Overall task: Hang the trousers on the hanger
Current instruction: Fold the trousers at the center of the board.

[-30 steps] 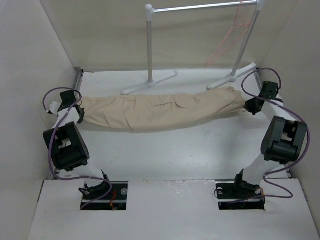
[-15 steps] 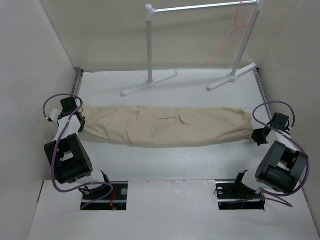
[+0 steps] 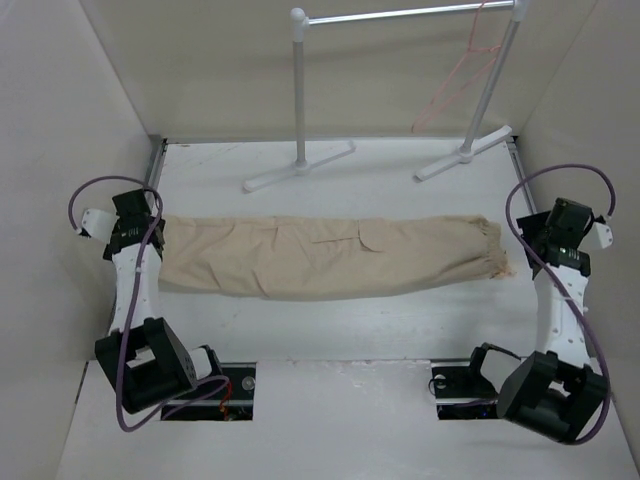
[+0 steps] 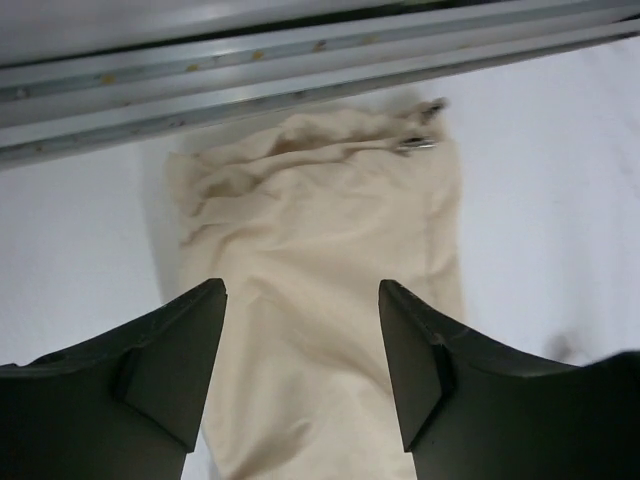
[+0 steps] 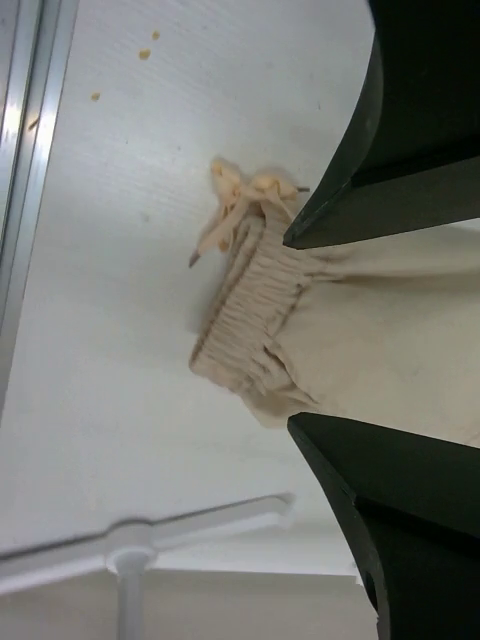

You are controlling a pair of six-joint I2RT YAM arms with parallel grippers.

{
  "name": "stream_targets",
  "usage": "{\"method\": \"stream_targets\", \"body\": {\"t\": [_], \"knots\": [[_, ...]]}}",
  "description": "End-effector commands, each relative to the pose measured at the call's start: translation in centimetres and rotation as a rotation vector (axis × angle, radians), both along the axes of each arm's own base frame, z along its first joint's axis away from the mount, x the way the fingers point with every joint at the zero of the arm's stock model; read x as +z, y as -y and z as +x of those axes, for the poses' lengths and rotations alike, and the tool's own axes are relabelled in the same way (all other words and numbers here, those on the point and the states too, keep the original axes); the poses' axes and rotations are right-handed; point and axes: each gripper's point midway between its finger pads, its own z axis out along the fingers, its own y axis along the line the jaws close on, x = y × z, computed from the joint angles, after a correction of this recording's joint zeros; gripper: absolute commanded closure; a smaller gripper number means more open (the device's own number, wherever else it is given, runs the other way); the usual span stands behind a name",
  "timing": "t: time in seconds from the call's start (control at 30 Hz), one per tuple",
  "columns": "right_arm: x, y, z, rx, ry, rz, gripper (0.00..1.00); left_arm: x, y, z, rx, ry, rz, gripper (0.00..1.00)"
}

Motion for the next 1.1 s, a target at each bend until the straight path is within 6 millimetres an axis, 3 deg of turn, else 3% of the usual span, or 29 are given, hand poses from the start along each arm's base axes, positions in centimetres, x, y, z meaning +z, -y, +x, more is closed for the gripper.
{"method": "stream_targets", "body": {"t": [0.0, 0.07, 0.13, 0.17, 0.23, 0.3, 0.37, 0.5, 0.67, 0.77, 0.87, 0.97, 1.07], "knots": [[2.6, -1.7, 0.2, 0.069, 0.007, -0.088, 0.30, 4.5, 1.3, 1.0, -0.052, 0.076, 0.073, 0.40], [2.7, -4.9, 1.2, 0.188, 0.027, -0.096, 0.48, 4.1, 3.9, 1.8, -0.138, 0.085, 0.055, 0.42], [2.1, -10.9, 2.8, 0.402, 0.075, -0.061, 0.72, 2.5, 8.2, 2.9, -0.276, 0.084, 0.011, 0.45], [1.7, -14.3, 3.6, 0.523, 0.106, -0.030, 0.78, 1.3, 10.3, 3.3, -0.337, 0.084, -0.014, 0.47], [0.5, -19.5, 4.6, 0.705, 0.133, 0.024, 0.83, -0.9, 13.1, 3.9, -0.403, 0.093, -0.064, 0.49], [-1.9, -22.7, 4.9, 0.810, 0.087, 0.091, 0.86, -3.2, 13.9, 3.7, -0.407, 0.079, -0.106, 0.49], [-5.0, -22.4, 5.2, 0.780, 0.025, 0.142, 0.87, -5.2, 12.5, 3.0, -0.352, 0.056, -0.118, 0.49], [-10.1, -17.0, 4.9, 0.580, -0.064, 0.208, 0.89, -9.0, 7.4, -0.1, -0.166, 0.003, -0.154, 0.49], [-13.5, -11.2, 3.8, 0.386, -0.137, 0.251, 0.90, -10.4, 4.5, -2.4, -0.036, -0.027, -0.155, 0.49], [-13.0, -9.1, 3.7, 0.328, -0.121, 0.249, 0.87, -9.6, 4.5, -2.1, -0.025, -0.003, -0.167, 0.48], [-10.3, -9.1, 4.0, 0.341, -0.069, 0.227, 0.77, -7.0, 4.9, -1.1, -0.044, 0.063, -0.157, 0.46], [-6.6, -10.4, 3.9, 0.410, -0.010, 0.178, 0.60, -3.5, 6.6, 0.6, -0.119, 0.128, -0.126, 0.47], [-4.2, -12.0, 2.9, 0.483, 0.030, 0.156, 0.45, -0.6, 8.6, 2.0, -0.196, 0.176, -0.095, 0.49]]}}
